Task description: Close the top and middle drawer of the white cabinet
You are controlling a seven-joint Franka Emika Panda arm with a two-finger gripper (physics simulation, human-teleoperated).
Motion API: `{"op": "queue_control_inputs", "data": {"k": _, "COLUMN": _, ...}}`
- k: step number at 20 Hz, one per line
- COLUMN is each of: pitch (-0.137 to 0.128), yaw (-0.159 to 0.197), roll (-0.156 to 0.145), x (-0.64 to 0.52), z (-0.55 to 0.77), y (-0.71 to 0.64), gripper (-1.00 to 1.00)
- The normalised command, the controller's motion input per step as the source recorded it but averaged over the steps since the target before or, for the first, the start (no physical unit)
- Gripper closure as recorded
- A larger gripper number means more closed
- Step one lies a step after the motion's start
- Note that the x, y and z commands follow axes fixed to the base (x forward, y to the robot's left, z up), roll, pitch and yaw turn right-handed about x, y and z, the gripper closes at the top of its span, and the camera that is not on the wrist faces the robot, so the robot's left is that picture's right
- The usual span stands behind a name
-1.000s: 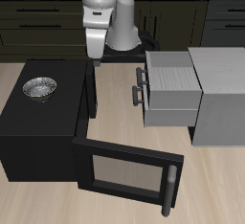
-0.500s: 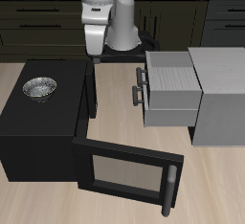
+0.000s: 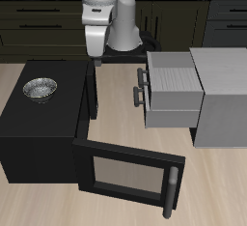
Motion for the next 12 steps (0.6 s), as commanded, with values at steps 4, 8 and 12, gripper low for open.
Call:
{"op": "queue_control_inputs", "data": {"k": 4, "pitch": -0.002, "yaw": -0.027, "roll": 0.021, "x": 0.19, "z": -0.09, "y": 0.13, "gripper": -1.00}}
{"op": "queue_control_inputs", "data": {"k": 8, "pitch": -0.002, "yaw": -0.025, "roll": 0.022, "x": 0.12, "z": -0.10, "y": 0.12, "gripper": -1.00}}
{"op": "queue_control_inputs", "data": {"k": 12, "pitch": 0.010, "yaw": 0.004, "roll": 0.028, "x": 0.11, "z": -0.12, "y": 0.15, "gripper": -1.00}}
